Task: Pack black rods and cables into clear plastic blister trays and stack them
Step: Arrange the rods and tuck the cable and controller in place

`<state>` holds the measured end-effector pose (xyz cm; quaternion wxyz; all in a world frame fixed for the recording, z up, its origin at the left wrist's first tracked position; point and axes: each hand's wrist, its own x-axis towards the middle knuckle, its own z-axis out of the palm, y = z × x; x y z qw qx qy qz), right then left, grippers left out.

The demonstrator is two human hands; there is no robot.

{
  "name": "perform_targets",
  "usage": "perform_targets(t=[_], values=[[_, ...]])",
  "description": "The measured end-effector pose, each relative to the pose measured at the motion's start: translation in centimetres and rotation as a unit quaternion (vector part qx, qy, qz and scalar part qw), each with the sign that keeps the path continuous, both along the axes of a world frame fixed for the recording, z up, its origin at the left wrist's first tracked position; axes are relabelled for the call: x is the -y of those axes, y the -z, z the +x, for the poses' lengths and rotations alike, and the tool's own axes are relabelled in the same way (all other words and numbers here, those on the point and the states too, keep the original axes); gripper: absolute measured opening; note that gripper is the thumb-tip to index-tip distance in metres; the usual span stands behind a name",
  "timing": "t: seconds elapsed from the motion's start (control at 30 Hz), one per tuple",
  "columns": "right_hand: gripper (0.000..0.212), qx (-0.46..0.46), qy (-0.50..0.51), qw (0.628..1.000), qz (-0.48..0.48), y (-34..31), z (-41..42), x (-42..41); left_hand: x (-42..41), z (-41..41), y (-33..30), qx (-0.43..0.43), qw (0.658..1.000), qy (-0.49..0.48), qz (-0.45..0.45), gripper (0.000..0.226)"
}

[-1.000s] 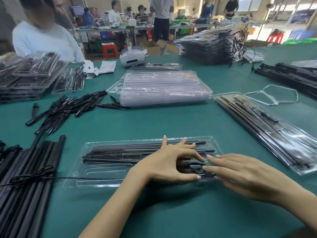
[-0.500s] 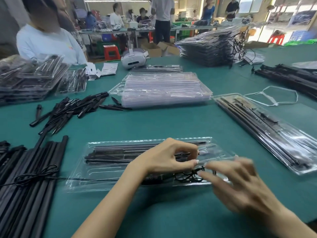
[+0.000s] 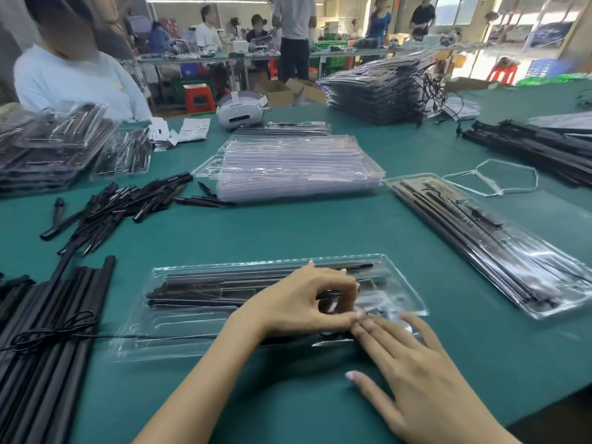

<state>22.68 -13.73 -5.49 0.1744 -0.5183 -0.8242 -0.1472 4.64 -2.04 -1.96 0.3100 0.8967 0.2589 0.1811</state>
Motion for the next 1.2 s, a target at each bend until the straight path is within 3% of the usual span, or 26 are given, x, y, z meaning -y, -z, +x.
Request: perform_targets(t=[0.1, 0.23, 0.53, 0.83, 0.93, 1.07, 1.2], values=[[0.071, -0.009, 0.022, 1.0, -0.005, 0.8, -0.4, 0.7, 0.5, 0.0, 1.1, -0.017, 0.999, -0.028, 0.028, 0.021], [0.062, -0.012, 0.0, 1.0, -0.001, 0.9, -0.2, 0.6, 0.8, 0.1, 1.1, -0.045, 0.996, -0.041, 0.065, 0.041], [0.043, -0.068, -0.101, 0.992, -0.035, -0.2, 2.2, 0.6, 1.0, 0.2, 0.9, -0.058, 0.995, -0.043, 0.071, 0.044], [0.031, -0.14, -0.088, 0.981, 0.096, -0.2, 2.3, 2.1, 1.3, 0.1, 1.0, -0.077, 0.989, -0.038, 0.124, 0.057], [0.032, -0.193, -0.037, 0.972, 0.132, -0.9, 3.0, 2.6, 1.3, 0.2, 0.9, -0.07, 0.989, -0.041, 0.121, 0.039], [0.011, -0.341, 0.144, 0.929, -0.007, -2.7, 4.4, 0.6, 1.3, 0.3, 0.9, -0.092, 0.983, -0.043, 0.151, 0.031], [0.015, -0.259, 0.201, 0.926, -0.189, -2.2, 4.7, -2.0, 1.5, 0.3, 1.1, -0.079, 0.98, -0.049, 0.177, 0.032]])
